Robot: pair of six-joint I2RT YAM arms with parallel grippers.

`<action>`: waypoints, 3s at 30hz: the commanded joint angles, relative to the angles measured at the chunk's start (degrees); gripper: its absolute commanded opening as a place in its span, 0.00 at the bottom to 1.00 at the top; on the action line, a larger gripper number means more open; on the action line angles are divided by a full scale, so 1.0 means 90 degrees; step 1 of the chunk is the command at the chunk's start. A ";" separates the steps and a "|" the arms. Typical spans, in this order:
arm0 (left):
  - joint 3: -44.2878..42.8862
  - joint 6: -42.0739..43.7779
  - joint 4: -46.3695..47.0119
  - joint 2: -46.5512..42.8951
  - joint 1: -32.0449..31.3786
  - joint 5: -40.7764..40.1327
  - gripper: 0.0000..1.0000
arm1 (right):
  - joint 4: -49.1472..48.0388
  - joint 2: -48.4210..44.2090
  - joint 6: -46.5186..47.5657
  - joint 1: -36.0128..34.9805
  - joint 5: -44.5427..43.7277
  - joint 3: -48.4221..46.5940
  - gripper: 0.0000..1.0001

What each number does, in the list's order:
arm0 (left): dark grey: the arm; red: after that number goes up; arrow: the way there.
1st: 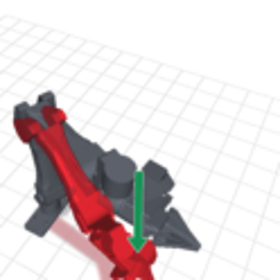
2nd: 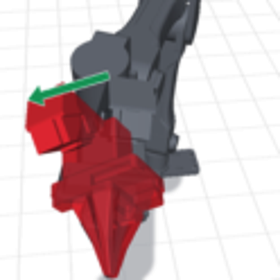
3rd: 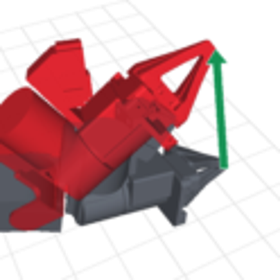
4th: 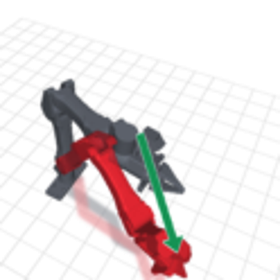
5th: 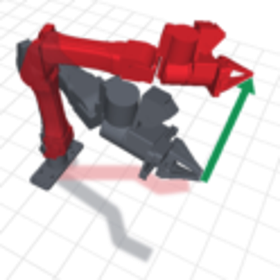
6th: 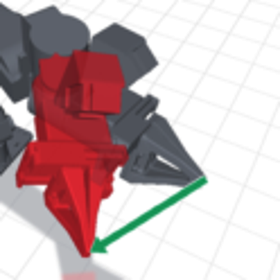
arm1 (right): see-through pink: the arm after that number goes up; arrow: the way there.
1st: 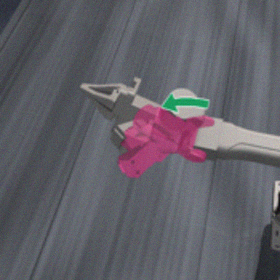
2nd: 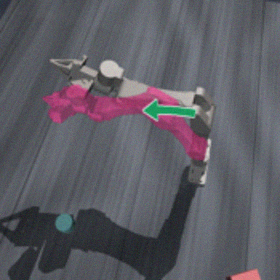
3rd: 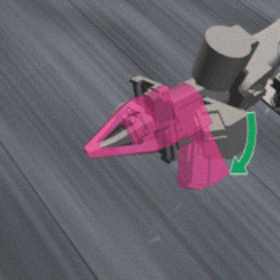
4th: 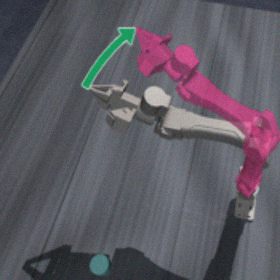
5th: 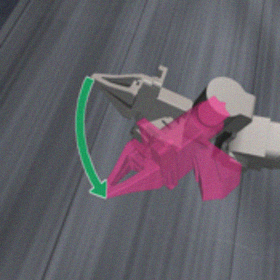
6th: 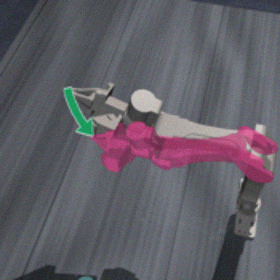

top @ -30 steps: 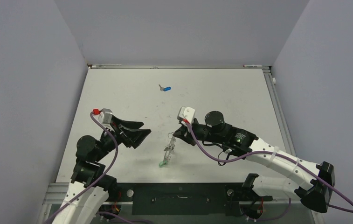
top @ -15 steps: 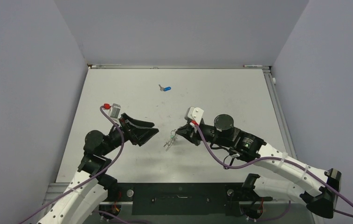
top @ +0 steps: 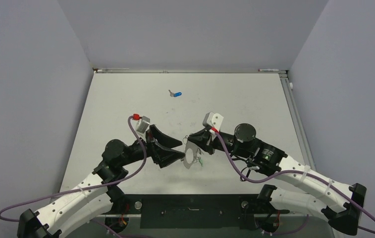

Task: Put the keys on the keyring

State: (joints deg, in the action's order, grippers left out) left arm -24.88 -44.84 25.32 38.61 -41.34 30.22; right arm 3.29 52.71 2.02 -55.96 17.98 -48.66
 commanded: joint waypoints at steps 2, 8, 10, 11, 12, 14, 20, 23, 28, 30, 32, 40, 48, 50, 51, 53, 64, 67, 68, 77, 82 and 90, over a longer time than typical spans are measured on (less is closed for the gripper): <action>-0.0178 0.0566 0.0636 0.0240 -0.0508 -0.0400 0.75 | -0.0636 -0.0379 -0.0223 -0.0040 0.0029 0.0086 0.05; -0.0359 0.1007 0.0591 0.0500 -0.0839 -0.0572 0.72 | -0.0482 -0.0483 -0.0225 -0.0034 -0.0024 0.0034 0.05; -0.0437 0.1130 0.0520 0.0515 -0.0898 -0.0683 0.69 | -0.0455 -0.0502 -0.0225 -0.0033 -0.0048 0.0002 0.05; -0.0467 0.1184 0.0496 0.0515 -0.0912 -0.0750 0.68 | -0.0445 -0.0511 -0.0225 -0.0039 -0.0069 -0.0010 0.05; -0.0493 0.1230 0.0476 0.0507 -0.0923 -0.0779 0.68 | -0.0428 -0.0535 -0.0298 -0.0034 -0.0101 -0.0017 0.05; -0.0516 0.1287 0.0440 0.0491 -0.0924 -0.0798 0.67 | -0.0438 -0.0598 -0.0428 -0.0038 -0.0206 0.0000 0.05; -0.0526 0.1415 0.0403 0.0433 -0.0949 -0.0846 0.64 | -0.0475 -0.0710 -0.0553 -0.0037 -0.0144 0.0015 0.05; -0.0526 0.1534 0.0354 0.0394 -0.0959 -0.1051 0.66 | -0.0419 -0.0742 -0.0602 -0.0039 -0.0061 -0.0019 0.05; -0.0517 0.1720 0.0367 0.0237 -0.0956 -0.1445 0.70 | -0.0385 -0.0868 -0.0594 -0.0036 0.0008 -0.0027 0.05; -0.0539 0.1824 0.0370 0.0164 -0.0963 -0.1581 0.70 | -0.0385 -0.0902 -0.0586 -0.0038 0.0028 -0.0032 0.05; -0.0576 0.1932 0.0372 0.0135 -0.0958 -0.1658 0.70 | -0.0253 -0.0900 -0.0586 -0.0039 0.0066 -0.0040 0.05; -0.0864 0.2091 0.0634 0.0606 -0.0963 -0.1316 0.67 | -0.0255 -0.0914 -0.0662 -0.0041 0.0101 -0.0033 0.05; -0.1188 0.1924 0.0494 0.0995 -0.0996 -0.0645 0.57 | -0.0313 -0.0961 -0.0809 -0.0040 0.0072 0.0005 0.05; -0.1172 0.1895 0.0505 0.1012 -0.1019 -0.0643 0.57 | -0.0307 -0.0973 -0.0818 -0.0036 0.0050 0.0025 0.05; -0.1176 0.1892 0.0502 0.1021 -0.1030 -0.0638 0.57 | -0.0312 -0.0974 -0.0820 -0.0033 0.0038 0.0033 0.05; -0.1203 0.1882 0.0437 0.1032 -0.1054 -0.0633 0.56 | -0.0311 -0.0974 -0.0808 -0.0040 -0.0015 0.0046 0.05; -0.1236 0.1966 0.0067 0.0818 -0.1092 -0.0768 0.42 | -0.0570 -0.0925 -0.0947 -0.0036 -0.0312 0.0153 0.05; -0.1229 0.2000 0.0067 0.0753 -0.1100 -0.0802 0.42 | -0.0566 -0.0902 -0.0957 -0.0039 -0.0321 0.0163 0.05; -0.1229 0.2015 0.0075 0.0742 -0.1101 -0.0821 0.42 | -0.0570 -0.0891 -0.0957 -0.0039 -0.0311 0.0154 0.05; -0.1222 0.2062 0.0053 0.0692 -0.1165 -0.0874 0.39 | -0.0577 -0.0840 -0.1012 -0.0041 -0.0559 0.0168 0.05; -0.1195 0.2092 0.0007 0.0582 -0.1178 -0.0924 0.36 | -0.0589 -0.0803 -0.1065 -0.0040 -0.0728 0.0187 0.05; -0.1166 0.2145 -0.0023 0.0456 -0.1216 -0.0913 0.36 | -0.0616 -0.0759 -0.1088 -0.0034 -0.0769 0.0203 0.05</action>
State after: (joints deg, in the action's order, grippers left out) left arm -33.80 -26.39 24.53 43.48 -51.81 21.82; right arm 3.01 45.87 -6.98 -55.96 12.25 -46.52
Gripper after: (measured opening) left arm 0.367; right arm 0.057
